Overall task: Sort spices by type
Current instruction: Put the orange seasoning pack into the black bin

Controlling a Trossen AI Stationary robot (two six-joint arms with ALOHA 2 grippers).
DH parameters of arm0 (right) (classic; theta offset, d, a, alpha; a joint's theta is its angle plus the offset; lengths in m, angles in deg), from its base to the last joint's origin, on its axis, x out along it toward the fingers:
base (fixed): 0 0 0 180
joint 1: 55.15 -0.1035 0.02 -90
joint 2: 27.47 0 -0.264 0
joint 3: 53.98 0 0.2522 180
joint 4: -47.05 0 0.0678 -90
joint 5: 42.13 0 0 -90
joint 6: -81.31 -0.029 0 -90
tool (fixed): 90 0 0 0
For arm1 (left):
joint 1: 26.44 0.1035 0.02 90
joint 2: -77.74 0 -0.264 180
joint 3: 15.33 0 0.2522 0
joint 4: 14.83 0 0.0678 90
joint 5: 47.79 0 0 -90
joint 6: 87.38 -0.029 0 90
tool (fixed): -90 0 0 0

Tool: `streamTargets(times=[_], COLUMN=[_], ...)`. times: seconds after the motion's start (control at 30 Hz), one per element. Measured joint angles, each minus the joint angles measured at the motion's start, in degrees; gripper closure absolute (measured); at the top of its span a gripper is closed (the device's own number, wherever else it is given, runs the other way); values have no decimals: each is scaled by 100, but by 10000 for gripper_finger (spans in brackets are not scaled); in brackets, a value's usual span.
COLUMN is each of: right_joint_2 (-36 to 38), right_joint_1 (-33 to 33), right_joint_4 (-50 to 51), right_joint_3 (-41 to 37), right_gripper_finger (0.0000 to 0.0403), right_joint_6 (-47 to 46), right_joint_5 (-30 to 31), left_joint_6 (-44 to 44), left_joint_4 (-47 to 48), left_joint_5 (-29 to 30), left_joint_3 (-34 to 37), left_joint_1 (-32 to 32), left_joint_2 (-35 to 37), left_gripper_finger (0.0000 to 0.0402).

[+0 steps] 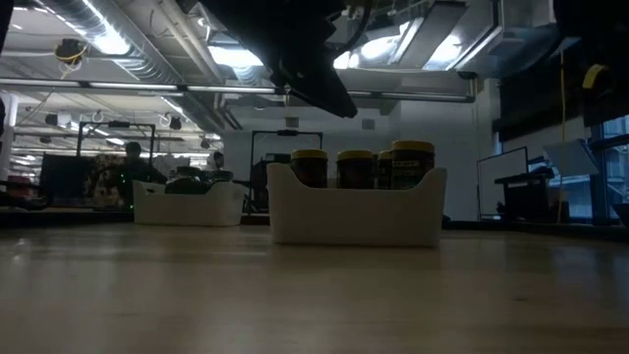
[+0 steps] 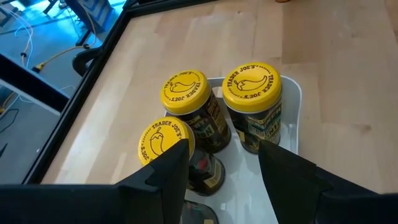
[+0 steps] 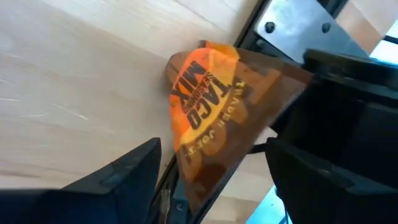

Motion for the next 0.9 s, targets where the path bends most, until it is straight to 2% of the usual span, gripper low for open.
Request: streamTargets(times=[0.2,0.43,0.53,0.7,0.9], right_joint_2=[0,-2,-16,-55,-65], right_joint_1=[0,0,-2,-2,-2], right_joint_4=[-575,-714,-985,-1088,-1086], right_joint_3=[-167,-480,-542,-542,-542], right_gripper_finger=[112,113,126,189,311], right_joint_6=[74,79,187,359,818], right_joint_5=[226,293,300,538,761], left_joint_6=[0,0,0,0,0], left_joint_4=[2,2,2,1,-4], left_joint_5=[2,2,2,2,2], left_joint_3=[0,0,0,0,0], left_joint_1=[0,0,0,0,0], left_joint_2=[0,2,2,2,2], left_gripper_finger=[224,224,224,224,224])
